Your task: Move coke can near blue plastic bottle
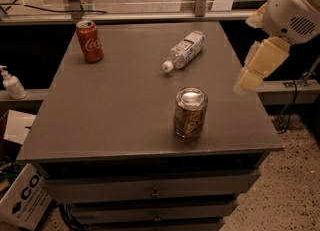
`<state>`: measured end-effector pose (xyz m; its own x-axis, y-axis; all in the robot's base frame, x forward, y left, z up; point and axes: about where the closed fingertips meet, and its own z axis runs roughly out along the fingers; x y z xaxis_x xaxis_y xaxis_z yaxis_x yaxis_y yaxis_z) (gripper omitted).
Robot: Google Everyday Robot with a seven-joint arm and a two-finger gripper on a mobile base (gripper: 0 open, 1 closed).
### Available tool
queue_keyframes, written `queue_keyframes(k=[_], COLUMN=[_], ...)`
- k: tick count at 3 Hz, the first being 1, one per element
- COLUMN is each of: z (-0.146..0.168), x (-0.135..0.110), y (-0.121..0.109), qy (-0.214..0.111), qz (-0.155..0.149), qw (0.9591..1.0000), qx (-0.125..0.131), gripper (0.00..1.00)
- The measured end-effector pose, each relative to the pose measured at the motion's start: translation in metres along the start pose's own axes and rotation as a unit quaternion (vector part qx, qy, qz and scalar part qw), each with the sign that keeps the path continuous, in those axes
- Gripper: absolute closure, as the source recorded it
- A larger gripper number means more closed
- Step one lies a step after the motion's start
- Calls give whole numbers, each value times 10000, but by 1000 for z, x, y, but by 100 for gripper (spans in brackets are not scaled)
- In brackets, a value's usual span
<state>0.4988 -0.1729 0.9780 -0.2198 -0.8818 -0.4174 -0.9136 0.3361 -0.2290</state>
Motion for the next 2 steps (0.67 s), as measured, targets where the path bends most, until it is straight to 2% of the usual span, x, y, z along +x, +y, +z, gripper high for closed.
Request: queue_keyframes(k=[1, 2], z=[11, 11], x=[-32, -32], y=[-9, -8], qy=[-630, -622], qz=[280, 277], qw=[9975, 9976], qx=[153, 142], gripper=[0, 0])
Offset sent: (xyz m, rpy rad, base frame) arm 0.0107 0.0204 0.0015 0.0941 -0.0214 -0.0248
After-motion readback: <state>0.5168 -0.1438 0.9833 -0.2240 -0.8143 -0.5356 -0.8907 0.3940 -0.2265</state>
